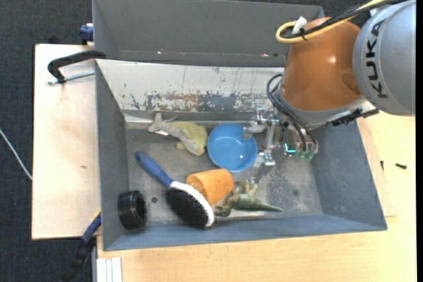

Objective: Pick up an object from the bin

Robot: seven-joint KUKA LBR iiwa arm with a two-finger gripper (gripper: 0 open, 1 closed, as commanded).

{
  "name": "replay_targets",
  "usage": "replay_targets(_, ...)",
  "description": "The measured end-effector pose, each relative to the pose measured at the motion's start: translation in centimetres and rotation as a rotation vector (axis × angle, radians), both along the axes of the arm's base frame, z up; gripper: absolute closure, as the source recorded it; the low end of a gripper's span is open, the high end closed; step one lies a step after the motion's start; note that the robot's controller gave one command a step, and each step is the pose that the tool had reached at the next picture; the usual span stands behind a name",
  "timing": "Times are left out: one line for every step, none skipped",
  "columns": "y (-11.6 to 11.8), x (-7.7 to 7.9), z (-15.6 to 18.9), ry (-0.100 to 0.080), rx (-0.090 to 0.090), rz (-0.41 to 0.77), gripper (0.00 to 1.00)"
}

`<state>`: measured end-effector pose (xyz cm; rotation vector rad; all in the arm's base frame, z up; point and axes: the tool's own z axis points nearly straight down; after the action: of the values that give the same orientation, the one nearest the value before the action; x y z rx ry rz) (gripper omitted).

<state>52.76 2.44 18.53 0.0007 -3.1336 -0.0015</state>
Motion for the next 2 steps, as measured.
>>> replay_targets(0.79, -2.08, -10.81, -0.005, 0.000, -0.112, 0.00)
replay_targets(0.86, -1.93, -10.42, -0.009, 0.002, -0.109, 1.00)
